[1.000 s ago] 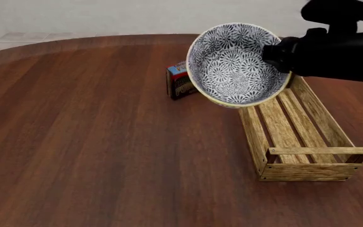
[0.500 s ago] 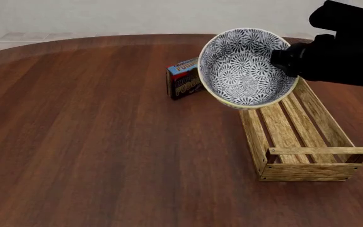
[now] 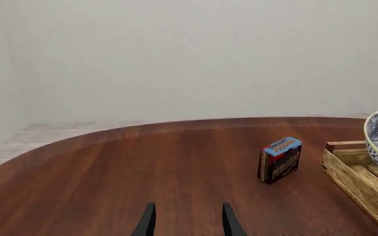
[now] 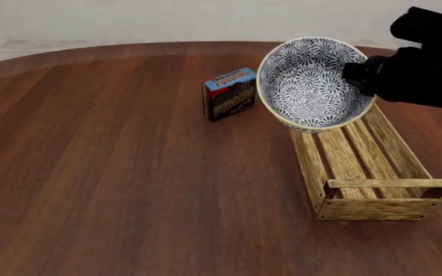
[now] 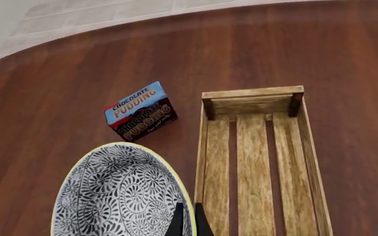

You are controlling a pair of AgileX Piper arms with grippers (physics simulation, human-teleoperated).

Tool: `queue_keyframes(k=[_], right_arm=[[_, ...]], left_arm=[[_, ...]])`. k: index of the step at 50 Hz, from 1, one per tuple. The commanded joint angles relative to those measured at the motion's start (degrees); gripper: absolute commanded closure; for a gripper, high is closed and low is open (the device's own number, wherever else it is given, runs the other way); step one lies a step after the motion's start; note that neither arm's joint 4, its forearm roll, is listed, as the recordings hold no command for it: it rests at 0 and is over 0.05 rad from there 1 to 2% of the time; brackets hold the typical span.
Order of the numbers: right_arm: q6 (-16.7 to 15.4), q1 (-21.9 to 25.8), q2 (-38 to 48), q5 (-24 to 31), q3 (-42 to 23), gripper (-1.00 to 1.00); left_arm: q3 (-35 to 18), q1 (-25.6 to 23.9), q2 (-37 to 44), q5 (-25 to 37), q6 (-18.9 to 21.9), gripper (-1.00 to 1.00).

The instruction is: Pick up the bowl on the left and put it in the tray.

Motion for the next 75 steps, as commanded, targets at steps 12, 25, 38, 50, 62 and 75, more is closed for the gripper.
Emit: queue_keyframes(k=[12, 25, 38, 50, 62, 75], right_arm=[[0.65, -3.75, 0.68, -1.91, 1.62, 1.0], [0.64, -5.13, 1.28, -2.24, 1.37, 1.0], [0.54, -7.09, 2.41, -2.57, 0.94, 1.0], [0.17, -8.95, 3.64, -2.92, 0.82, 1.0], [0.08, -10.81, 5.54, -4.3, 1.22, 1.0], [-0.09, -12.55, 6.55, -5.04, 1.5, 1.0]], left_arm=[[0.69, -0.2, 0.0, -0.35, 0.16, -1.0], [0.68, -0.07, 0.0, -0.21, 0.25, -1.0], [1.02, -0.05, 0.0, -0.3, 0.34, -1.0], [1.42, -0.41, 0.0, -0.61, 0.17, -1.0], [1.89, -0.17, 0.0, -0.88, 0.25, -1.0], [1.55, -0.18, 0.0, -0.52, 0.3, -1.0]])
